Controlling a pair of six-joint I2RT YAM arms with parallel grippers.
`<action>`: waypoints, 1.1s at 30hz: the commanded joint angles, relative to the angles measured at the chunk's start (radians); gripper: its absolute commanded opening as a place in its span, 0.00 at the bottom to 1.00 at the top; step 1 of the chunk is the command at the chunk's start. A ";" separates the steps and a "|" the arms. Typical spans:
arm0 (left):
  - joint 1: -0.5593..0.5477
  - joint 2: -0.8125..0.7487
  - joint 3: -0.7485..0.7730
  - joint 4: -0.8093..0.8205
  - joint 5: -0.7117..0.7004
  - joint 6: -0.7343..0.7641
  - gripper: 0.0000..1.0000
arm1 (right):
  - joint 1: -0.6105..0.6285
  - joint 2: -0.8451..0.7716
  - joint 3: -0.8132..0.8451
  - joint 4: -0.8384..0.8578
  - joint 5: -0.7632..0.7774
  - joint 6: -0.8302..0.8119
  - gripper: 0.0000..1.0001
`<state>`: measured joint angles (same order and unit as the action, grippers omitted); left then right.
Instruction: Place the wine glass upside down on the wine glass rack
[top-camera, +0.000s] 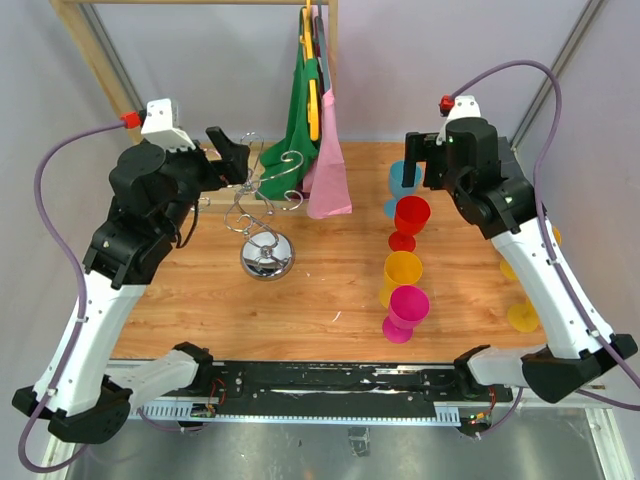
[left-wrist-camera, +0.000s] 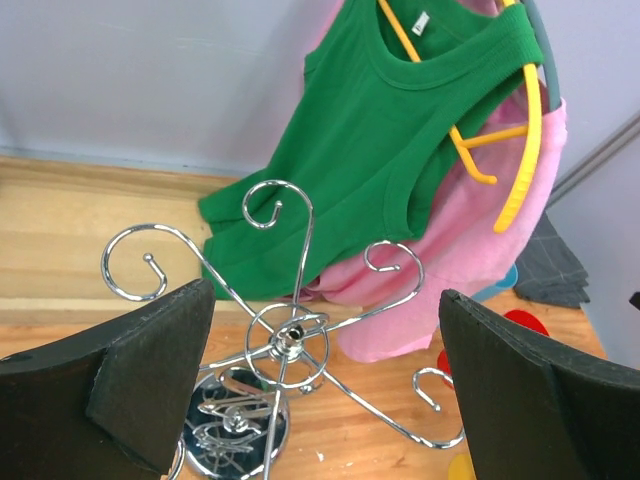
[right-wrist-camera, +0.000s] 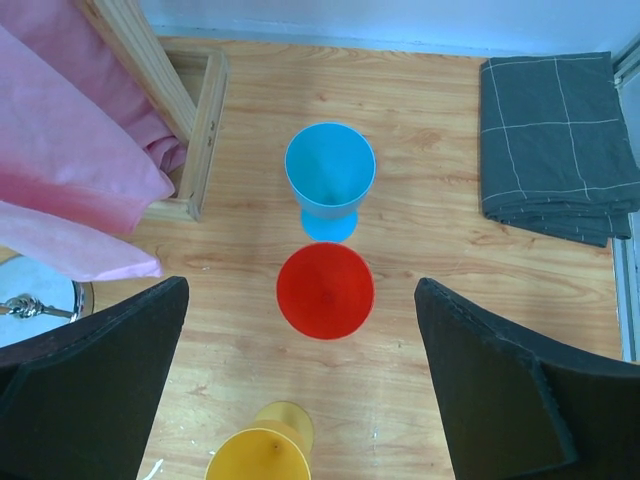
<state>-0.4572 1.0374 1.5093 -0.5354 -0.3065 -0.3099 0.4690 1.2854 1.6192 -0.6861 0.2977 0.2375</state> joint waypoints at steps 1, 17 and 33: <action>-0.009 0.027 0.060 -0.083 0.071 0.039 0.99 | -0.050 0.050 0.056 -0.059 0.012 -0.003 0.95; -0.009 0.023 0.081 -0.142 0.089 0.082 0.99 | -0.226 0.382 0.247 -0.122 -0.121 0.025 0.62; -0.009 0.025 0.147 -0.160 0.065 0.071 0.99 | -0.258 0.651 0.374 -0.143 -0.155 0.022 0.54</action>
<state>-0.4599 1.0756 1.6291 -0.6914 -0.2237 -0.2375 0.2283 1.9079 1.9499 -0.8032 0.1604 0.2512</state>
